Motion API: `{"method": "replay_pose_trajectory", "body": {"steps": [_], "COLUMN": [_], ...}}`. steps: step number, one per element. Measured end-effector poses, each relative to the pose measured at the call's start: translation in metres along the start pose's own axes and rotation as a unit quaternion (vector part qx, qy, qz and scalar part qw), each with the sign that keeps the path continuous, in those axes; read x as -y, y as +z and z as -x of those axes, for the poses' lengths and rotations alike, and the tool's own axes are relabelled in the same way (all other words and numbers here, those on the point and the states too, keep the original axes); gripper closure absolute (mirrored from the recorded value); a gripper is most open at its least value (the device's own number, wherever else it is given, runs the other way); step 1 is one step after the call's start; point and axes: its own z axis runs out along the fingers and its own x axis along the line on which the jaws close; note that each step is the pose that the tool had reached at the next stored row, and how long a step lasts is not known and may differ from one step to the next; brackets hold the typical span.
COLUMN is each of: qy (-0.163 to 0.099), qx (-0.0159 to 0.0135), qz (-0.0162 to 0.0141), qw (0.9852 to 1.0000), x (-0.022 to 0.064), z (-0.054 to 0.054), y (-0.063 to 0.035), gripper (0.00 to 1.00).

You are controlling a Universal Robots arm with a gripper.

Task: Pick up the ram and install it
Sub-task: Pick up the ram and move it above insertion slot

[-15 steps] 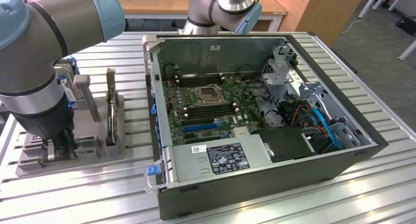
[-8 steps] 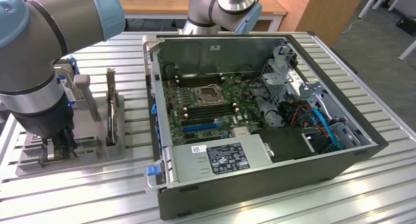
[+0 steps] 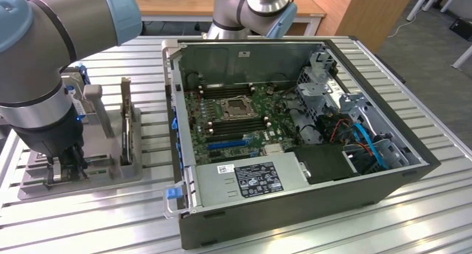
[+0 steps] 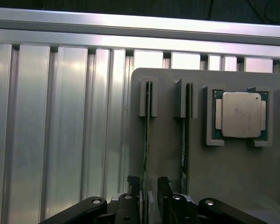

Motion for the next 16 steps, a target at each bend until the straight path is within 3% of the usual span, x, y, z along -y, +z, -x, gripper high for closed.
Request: {"method": "replay_pose_trajectory", "body": {"steps": [16], "qy": [0.000], "qx": [0.0001], "qz": [0.0001], "qw": [1.0000], "x": [0.0004], "z": [-0.0035], "y": [0.0007], "gripper": [0.70]}}
